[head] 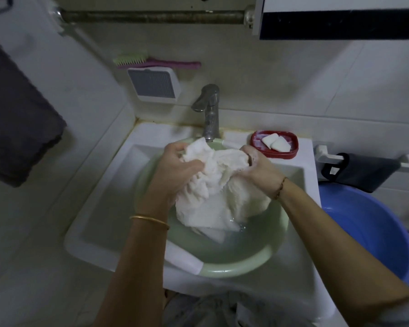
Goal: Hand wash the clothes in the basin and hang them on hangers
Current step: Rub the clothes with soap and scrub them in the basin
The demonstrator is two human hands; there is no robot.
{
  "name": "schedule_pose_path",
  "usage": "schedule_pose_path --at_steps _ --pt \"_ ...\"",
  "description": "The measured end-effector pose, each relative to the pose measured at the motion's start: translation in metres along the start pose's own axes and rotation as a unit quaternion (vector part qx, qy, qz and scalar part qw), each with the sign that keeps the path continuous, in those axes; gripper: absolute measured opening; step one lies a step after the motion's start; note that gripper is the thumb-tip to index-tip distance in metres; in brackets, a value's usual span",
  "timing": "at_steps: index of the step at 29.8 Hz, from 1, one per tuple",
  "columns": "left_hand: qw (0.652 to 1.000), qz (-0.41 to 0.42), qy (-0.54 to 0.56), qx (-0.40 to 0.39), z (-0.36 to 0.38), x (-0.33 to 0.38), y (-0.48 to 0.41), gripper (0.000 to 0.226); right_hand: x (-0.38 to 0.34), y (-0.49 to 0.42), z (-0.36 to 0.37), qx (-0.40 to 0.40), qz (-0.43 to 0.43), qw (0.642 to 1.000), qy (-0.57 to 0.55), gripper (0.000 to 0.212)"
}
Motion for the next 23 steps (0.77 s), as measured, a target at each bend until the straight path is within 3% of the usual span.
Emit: schedule_pose_path --at_steps 2,4,7,9,12,14,17,21,23 --pt "0.993 -0.008 -0.055 -0.106 0.021 -0.01 0.004 0.036 -0.014 0.0 0.003 -0.015 -0.023 0.998 -0.059 0.038" --pt "0.986 -0.008 -0.076 -0.151 0.033 -0.018 0.01 0.025 -0.023 0.002 0.005 -0.033 -0.04 0.99 -0.129 0.037" --pt "0.994 0.04 -0.085 -0.054 0.018 -0.006 0.009 0.013 -0.02 0.004 0.005 -0.047 -0.014 0.978 -0.205 0.037" --pt "0.998 0.05 -0.035 -0.004 0.004 0.004 0.007 0.011 -0.007 0.005 0.003 -0.045 0.027 0.98 -0.192 0.039" --pt "0.998 0.065 -0.014 0.006 -0.002 0.015 0.009 0.012 0.003 0.008 0.005 -0.057 0.031 0.998 0.011 0.036" --pt "0.997 0.072 0.004 0.0 0.0 0.021 0.011 0.015 0.009 0.011 0.017 -0.102 0.005 0.978 0.183 0.016" --pt "0.996 0.06 0.065 0.003 -0.002 0.029 0.013 0.022 0.033 0.012 0.028 -0.135 0.025 0.926 0.351 0.011" --pt "0.993 0.019 0.115 0.032 -0.014 0.027 0.013 0.013 0.06 0.008 0.02 -0.111 0.085 0.886 0.442 0.018" --pt "0.99 0.005 0.134 0.05 -0.02 0.024 0.013 0.012 0.07 0.007 0.01 -0.09 0.136 0.896 0.414 0.023"
Point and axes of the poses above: each hand's wrist, its own y-axis away from the middle knuckle, its own z-axis out of the palm, x = y × z, the point moved 8 cm from there along -y, towards the middle knuckle, and after that the axes turned 3 degrees about x, right-handed, at the moved point
